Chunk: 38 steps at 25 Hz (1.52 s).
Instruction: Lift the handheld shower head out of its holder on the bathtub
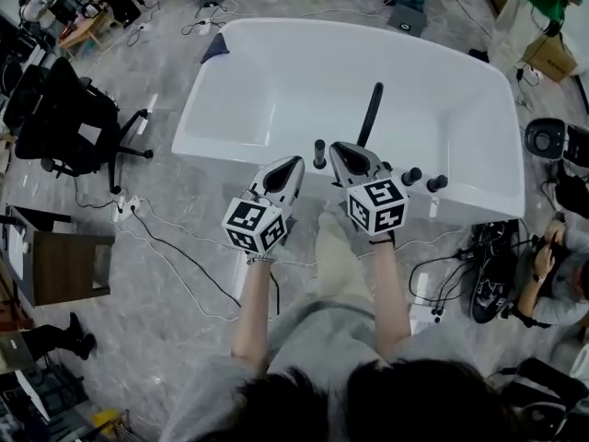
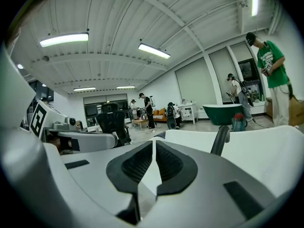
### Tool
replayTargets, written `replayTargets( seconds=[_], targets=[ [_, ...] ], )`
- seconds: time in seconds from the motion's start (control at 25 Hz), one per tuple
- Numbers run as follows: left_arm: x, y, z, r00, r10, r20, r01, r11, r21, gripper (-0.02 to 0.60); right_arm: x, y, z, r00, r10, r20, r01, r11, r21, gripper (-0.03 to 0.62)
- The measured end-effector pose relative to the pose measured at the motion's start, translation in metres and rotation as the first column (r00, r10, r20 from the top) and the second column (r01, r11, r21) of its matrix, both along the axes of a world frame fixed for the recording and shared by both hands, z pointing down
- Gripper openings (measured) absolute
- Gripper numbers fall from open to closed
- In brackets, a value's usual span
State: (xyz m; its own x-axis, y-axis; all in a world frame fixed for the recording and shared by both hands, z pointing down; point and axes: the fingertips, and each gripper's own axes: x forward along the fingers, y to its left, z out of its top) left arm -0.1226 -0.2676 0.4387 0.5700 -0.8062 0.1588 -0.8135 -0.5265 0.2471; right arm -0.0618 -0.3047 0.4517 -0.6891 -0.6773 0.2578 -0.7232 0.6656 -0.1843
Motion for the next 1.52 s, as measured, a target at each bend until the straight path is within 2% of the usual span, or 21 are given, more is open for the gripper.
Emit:
replayTargets(
  seconds=[0.16,0.44,0.6,0.96,1.52],
  targets=[
    [-0.003,-0.015,0.023,1.000,-0.020,-0.024,0.019,0.999,-0.032,0.006,-0.005,-0.015,0.018,1.000,-0.020,-0.020,0.020,1.000,-0.010,0.008],
    [-0.007,-0.033,0.066,0.999,-0.030,-0.028,0.028,0.996,-0.084,0.006,-0.018,-0.031,0.072,0.996,-0.058,-0.069,0.054,0.997,-0.057,0.090],
    [-0.007,-0.035,0.091,1.000,-0.020,-0.019,0.017,0.993,-0.115,0.006,-0.018,-0.035,0.100,0.998,-0.039,-0.058,0.034,0.996,-0.084,0.135],
    [-0.016,-0.044,0.148,0.999,-0.029,-0.034,0.023,0.985,-0.172,0.006,-0.029,-0.046,0.156,0.994,-0.052,-0.094,0.040,0.992,-0.124,0.158],
    [-0.019,-0.055,0.197,1.000,-0.006,-0.019,0.002,0.977,-0.213,0.006,-0.046,-0.058,0.216,0.988,-0.073,-0.134,0.050,0.985,-0.167,0.164]
  ],
)
